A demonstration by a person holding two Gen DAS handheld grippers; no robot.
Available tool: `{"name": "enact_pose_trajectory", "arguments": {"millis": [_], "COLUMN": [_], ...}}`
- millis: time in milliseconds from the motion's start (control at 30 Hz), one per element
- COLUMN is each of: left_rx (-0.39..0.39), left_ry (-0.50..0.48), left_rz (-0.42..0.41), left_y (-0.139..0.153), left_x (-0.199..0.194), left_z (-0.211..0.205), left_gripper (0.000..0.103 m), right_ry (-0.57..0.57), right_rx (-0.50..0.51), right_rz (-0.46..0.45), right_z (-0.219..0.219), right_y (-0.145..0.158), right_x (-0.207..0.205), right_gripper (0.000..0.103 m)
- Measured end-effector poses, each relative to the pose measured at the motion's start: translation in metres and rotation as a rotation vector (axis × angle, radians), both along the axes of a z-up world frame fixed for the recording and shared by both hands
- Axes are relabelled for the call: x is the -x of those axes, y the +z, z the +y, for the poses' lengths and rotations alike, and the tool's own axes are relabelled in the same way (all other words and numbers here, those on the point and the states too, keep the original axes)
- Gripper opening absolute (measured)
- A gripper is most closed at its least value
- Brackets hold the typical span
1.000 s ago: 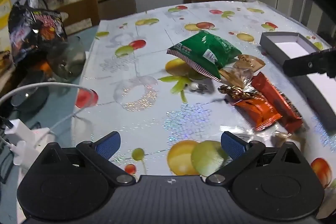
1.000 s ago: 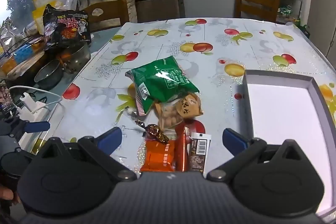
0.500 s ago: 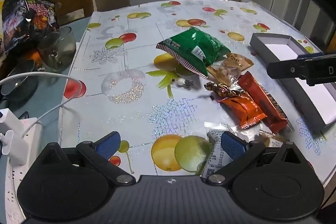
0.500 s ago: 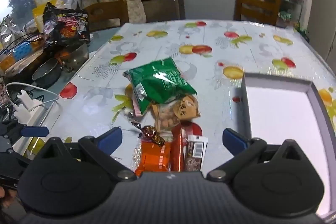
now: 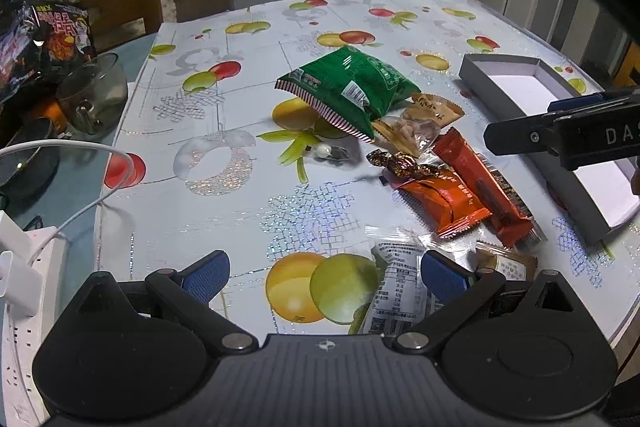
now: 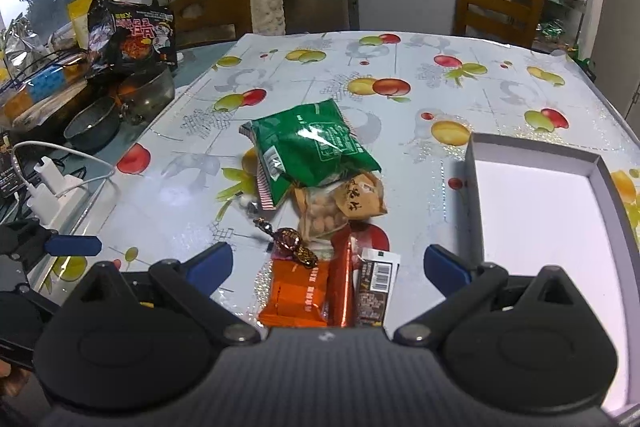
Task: Organize snacks
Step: 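Move left tool toward clear wrapped packet while right tool approaches red-orange bar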
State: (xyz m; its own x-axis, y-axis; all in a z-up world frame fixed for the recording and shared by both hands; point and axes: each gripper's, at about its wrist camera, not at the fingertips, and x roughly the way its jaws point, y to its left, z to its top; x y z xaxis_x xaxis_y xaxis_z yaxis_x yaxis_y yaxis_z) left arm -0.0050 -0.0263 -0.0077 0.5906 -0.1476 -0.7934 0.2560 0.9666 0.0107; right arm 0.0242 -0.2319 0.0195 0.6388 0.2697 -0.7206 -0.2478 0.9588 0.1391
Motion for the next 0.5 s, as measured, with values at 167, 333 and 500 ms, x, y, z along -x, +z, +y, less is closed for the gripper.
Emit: {"name": "enact_pose_trajectory", "arguments": {"millis": [167,333,500], "left_rx": [-0.001,-0.001,0.004], "left_ry": [-0.009,-0.013,-0.029], "left_rz": [-0.002,-0.008,-0.012], "left_y": [0.0000,-0.0004,-0.0003], "left_x": [-0.0015,-0.0027,-0.0034], "left_z": [-0.0039,-0.0069,-0.0106], "left_gripper": [0.103,0.103,0.101], "right_ry": [-0.013,-0.026,-0.033], "right_rx": [0.007,0.022,0.025], "right_rz": [0.010,0.023,0.028], "right_z": [-0.0038,-0.0053,-0.0065], "right_y": [-0.0010,-0.0044,-0.0062], "right_x": [-0.0006,-0.0021,-0.0036], "right_gripper": [0.103,0.103,0.103]}}
